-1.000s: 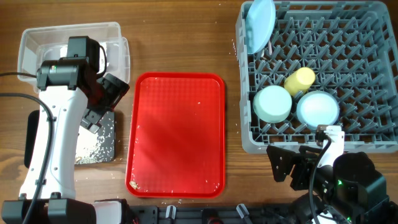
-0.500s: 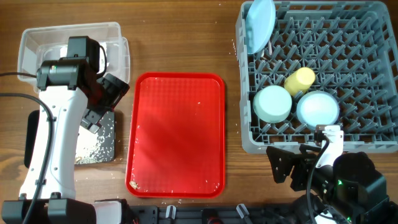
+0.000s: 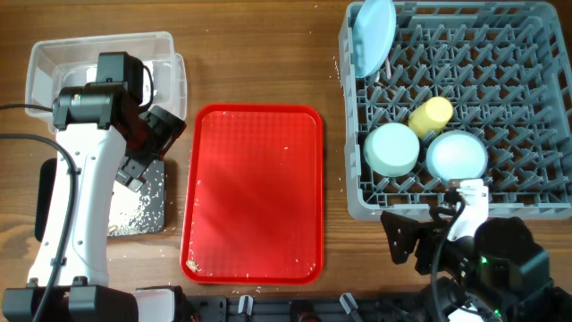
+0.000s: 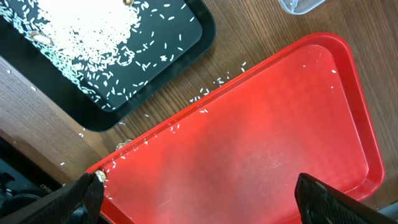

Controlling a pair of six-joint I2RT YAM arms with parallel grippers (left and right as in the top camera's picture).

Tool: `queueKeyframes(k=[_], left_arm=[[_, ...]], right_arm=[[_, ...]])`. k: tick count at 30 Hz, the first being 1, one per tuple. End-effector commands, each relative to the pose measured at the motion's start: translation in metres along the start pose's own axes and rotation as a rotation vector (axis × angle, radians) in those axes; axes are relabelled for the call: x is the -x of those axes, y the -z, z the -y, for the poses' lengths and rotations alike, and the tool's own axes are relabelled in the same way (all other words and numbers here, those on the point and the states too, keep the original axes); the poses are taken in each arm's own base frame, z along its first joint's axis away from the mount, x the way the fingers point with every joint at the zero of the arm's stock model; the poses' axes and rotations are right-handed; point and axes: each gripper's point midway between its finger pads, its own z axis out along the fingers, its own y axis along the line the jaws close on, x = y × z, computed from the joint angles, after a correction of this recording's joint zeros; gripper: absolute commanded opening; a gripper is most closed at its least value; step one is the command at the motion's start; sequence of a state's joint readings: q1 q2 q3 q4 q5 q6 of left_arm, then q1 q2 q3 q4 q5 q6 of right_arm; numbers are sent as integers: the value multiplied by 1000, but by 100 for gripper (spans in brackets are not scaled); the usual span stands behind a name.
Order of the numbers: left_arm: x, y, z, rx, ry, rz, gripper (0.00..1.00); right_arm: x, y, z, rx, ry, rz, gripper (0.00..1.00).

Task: Sort waste into correct bins and load items into the dishwasher rack
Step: 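Release the plate and retract the right gripper to the rack's front edge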

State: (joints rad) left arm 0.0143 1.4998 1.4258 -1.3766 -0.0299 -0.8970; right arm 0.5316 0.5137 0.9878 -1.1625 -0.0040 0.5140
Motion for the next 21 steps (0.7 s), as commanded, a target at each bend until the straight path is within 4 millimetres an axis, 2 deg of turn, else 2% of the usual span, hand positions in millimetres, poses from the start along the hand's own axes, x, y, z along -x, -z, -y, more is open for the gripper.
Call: queueKeyframes(k=[1, 6, 16, 21], left_arm=[[3, 2, -3, 3, 14, 18, 100], [3, 2, -3, 3, 14, 18, 100], [3, 2, -3, 3, 14, 18, 100], [3, 2, -3, 4, 14, 18, 100]], right_arm=[[-7, -6, 3, 15, 18, 17, 100], [1, -14, -1, 43, 22, 77, 100], [6, -15, -3, 46, 98, 97, 100], [8, -6, -4, 63, 142, 140, 100]])
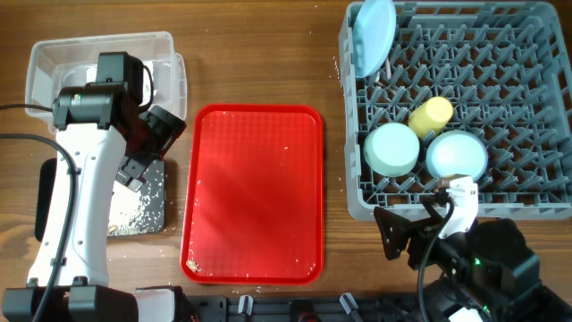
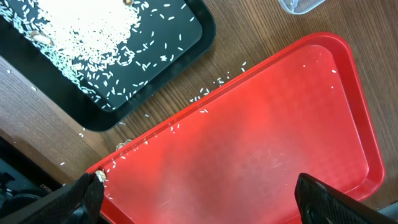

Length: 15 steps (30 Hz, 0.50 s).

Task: Sort waste into correct bins and load items into the dishwasher rack
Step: 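Release the plate and retract the right gripper to the rack's front edge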

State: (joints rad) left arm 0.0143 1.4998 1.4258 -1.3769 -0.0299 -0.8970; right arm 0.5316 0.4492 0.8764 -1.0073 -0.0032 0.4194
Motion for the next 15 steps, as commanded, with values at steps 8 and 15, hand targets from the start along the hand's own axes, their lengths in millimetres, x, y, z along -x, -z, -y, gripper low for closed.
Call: queueKeyframes(k=[8, 15], left_arm=[[4, 2, -3, 3, 14, 19, 100], [3, 2, -3, 3, 14, 18, 100]], right_arm=[[3, 8, 12, 1, 23, 158, 100], [4, -29, 32, -23, -10, 296, 100]])
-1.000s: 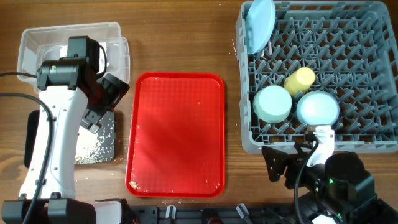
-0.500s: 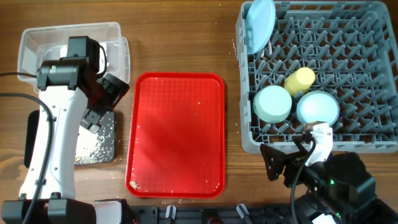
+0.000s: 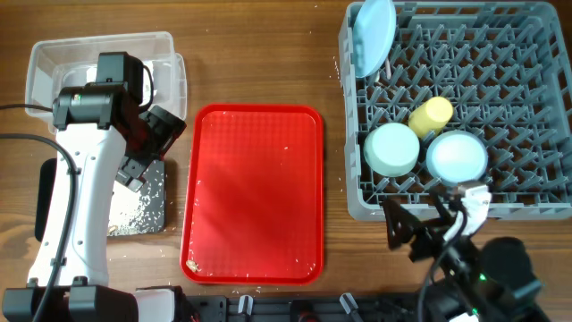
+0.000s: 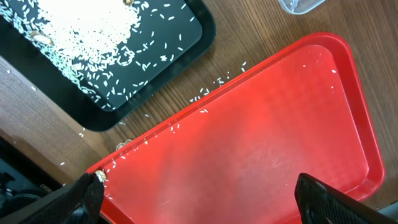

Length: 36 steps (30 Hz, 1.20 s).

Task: Sort waste into correct bins and load items into the dishwasher rack
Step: 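Release the plate and retract the right gripper to the rack's front edge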

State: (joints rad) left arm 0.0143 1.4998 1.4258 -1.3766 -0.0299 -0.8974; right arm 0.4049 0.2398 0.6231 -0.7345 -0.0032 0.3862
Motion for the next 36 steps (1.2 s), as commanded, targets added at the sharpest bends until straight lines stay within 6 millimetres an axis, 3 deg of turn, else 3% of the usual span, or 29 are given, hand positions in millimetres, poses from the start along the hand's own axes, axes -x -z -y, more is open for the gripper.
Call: queueKeyframes(k=[1, 6, 14, 24, 30, 36], left_arm=[[3, 2, -3, 4, 14, 18, 100], [3, 2, -3, 4, 14, 18, 100], [3, 2, -3, 4, 14, 18, 100], [3, 2, -3, 4, 14, 18, 100], [3, 2, -3, 4, 14, 18, 100], [3, 2, -3, 3, 14, 18, 100]], right_arm=[[-10, -18, 10, -2, 12, 57, 100], [-13, -39, 12, 43, 12, 165, 100], [-19, -57, 16, 117, 19, 321, 100], [-12, -57, 22, 134, 29, 438, 100], [-20, -62, 50, 15, 46, 399, 100], [-19, -59, 72, -111, 205, 401, 100]])
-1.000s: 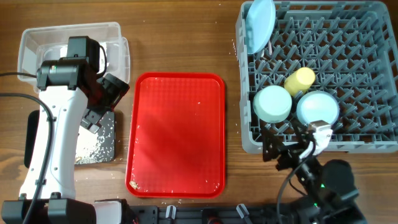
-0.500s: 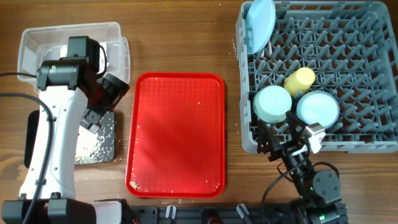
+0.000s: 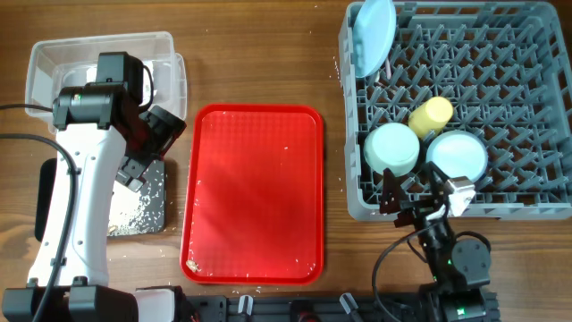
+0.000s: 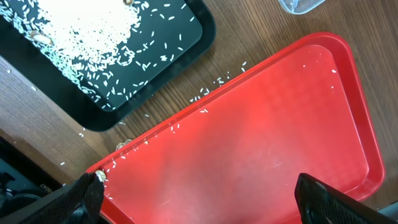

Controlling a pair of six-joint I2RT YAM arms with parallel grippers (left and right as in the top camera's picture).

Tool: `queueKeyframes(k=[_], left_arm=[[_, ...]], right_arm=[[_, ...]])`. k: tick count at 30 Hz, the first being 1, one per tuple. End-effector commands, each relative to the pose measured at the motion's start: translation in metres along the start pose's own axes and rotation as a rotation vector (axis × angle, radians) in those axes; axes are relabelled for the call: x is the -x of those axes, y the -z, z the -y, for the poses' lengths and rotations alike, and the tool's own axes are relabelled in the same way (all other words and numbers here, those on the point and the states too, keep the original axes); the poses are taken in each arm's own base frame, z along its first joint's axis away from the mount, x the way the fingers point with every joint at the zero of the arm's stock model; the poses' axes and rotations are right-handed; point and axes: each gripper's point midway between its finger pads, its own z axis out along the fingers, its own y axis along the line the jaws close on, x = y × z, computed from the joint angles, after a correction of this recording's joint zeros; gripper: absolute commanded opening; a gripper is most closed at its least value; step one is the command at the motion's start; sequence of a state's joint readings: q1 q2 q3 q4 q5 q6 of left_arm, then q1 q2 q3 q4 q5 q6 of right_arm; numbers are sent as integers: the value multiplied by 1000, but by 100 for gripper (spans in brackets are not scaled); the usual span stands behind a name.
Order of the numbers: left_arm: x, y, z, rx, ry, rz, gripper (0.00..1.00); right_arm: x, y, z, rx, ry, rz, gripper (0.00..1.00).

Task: Sort waste into correct bins and load items into the dishwasher rack

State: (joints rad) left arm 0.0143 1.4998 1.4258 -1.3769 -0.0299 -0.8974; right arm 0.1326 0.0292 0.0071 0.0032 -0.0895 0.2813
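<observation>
The red tray lies in the middle of the table, bare but for scattered rice grains and a small crumb at one corner. My left gripper hangs open above that tray's edge, beside a black tray covered in rice, with nothing between its fingers. The grey dishwasher rack holds a blue plate, a yellow cup and two pale bowls. My right gripper stands open at the rack's front wall, holding nothing.
A clear plastic bin stands at the back left, behind the left arm. Loose rice lies on the wood between the black tray and the red tray.
My right gripper has moved from below the rack's front wall up to that wall, near the left pale bowl. The left arm and all the objects stay as they were.
My right gripper sat open in front of the rack, low at the right. It then shifted slightly along the rack's front, and now it is at the front wall. My left gripper has hung open over the red tray's edge throughout.
</observation>
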Motion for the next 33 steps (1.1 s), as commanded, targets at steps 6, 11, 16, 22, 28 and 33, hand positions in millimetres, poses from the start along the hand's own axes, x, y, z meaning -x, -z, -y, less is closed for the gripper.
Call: queueKeyframes(k=[6, 11, 16, 22, 28, 33], left_arm=[[3, 2, -3, 3, 14, 18, 100], [4, 2, -3, 3, 14, 19, 100], [3, 2, -3, 3, 14, 18, 100], [4, 2, -3, 3, 14, 19, 100], [4, 2, -3, 3, 14, 19, 100], [4, 2, -3, 3, 14, 19, 100]], right_arm=[[14, 5, 30, -126, 262, 44, 100], [18, 7, 44, -192, 282, 50, 100], [19, 8, 47, -205, 281, 53, 100], [19, 8, 47, -205, 281, 53, 100], [19, 8, 47, -206, 281, 53, 100], [19, 8, 47, -206, 281, 53, 100]])
